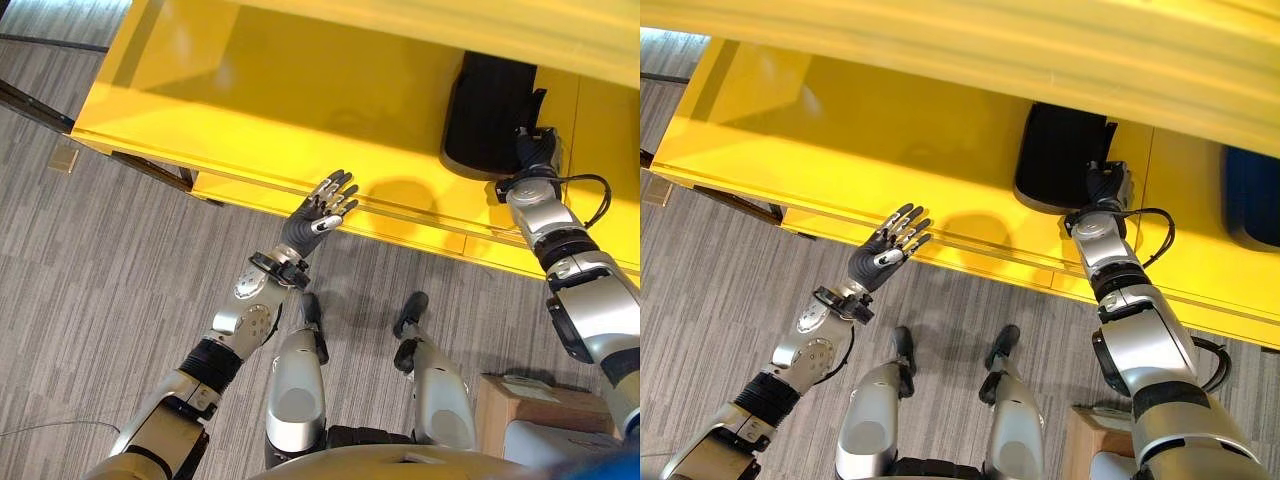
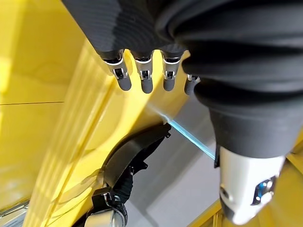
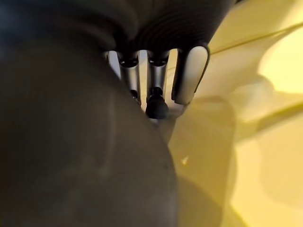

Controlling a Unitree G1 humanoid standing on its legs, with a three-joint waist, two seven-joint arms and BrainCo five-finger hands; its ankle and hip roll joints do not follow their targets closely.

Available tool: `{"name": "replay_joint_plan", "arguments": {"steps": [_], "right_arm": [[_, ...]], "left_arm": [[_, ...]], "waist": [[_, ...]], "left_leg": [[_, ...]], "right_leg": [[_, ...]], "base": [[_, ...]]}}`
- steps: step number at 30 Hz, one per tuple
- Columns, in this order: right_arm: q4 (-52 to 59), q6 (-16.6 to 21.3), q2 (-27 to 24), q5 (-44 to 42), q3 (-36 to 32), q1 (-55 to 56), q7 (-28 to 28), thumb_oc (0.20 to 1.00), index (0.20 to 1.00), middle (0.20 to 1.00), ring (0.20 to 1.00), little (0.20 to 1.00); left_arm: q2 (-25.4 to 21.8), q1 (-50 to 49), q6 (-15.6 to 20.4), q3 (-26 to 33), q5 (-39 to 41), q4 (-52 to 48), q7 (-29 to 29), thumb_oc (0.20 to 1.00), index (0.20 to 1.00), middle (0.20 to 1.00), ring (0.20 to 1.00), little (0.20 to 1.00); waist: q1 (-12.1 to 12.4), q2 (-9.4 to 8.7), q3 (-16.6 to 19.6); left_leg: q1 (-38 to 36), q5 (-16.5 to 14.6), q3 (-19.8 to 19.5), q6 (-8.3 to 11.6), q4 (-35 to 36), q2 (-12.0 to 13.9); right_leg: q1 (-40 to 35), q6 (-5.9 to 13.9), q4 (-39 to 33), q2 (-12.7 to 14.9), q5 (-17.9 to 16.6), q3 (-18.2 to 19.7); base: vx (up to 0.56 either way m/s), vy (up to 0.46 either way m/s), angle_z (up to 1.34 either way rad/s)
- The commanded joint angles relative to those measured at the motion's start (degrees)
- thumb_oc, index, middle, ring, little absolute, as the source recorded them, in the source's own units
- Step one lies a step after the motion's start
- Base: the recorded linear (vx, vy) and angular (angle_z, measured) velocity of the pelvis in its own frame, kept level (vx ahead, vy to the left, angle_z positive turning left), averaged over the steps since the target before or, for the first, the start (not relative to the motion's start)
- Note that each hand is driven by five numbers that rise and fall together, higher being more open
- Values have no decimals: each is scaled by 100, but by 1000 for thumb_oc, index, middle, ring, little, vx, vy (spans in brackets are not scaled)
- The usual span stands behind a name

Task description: Move parts from the plastic box to the shelf.

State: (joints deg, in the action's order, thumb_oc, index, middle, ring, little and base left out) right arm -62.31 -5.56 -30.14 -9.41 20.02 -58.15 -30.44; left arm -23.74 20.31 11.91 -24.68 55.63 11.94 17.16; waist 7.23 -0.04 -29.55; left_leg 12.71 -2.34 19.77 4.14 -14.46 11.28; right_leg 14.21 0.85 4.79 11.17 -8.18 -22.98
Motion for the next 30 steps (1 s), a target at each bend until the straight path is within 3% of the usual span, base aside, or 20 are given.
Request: {"name": "replay_joint_plan", "arguments": {"steps": [1,17,30], "right_arm": [[-257,-209,-184,-80,332,95,22,200,200,200,200,200],[-427,-316,-865,457,836,-717,67,200,200,200,200,200],[-395,-316,-892,757,1075,-1059,43,200,200,200,200,200]], "left_arm": [[28,63,337,-129,65,-675,-29,1000,1000,1000,1000,1000],[-253,130,179,-317,73,-790,-130,1000,1000,1000,1000,1000],[-191,90,150,-461,110,-785,-145,1000,1000,1000,1000,1000]], "waist": [[122,295,34],[99,324,-24],[99,448,-24]], "left_leg": [[-28,378,-1,-68,513,-149],[255,381,6,-17,433,-86],[356,365,-38,3,353,-90]], "right_leg": [[-1,620,1322,256,1059,3],[351,642,1405,246,1045,39],[500,575,1607,272,1168,40]], "base": [[-60,-27,-6],[-18,-51,-1],[19,-5,-3]]}}
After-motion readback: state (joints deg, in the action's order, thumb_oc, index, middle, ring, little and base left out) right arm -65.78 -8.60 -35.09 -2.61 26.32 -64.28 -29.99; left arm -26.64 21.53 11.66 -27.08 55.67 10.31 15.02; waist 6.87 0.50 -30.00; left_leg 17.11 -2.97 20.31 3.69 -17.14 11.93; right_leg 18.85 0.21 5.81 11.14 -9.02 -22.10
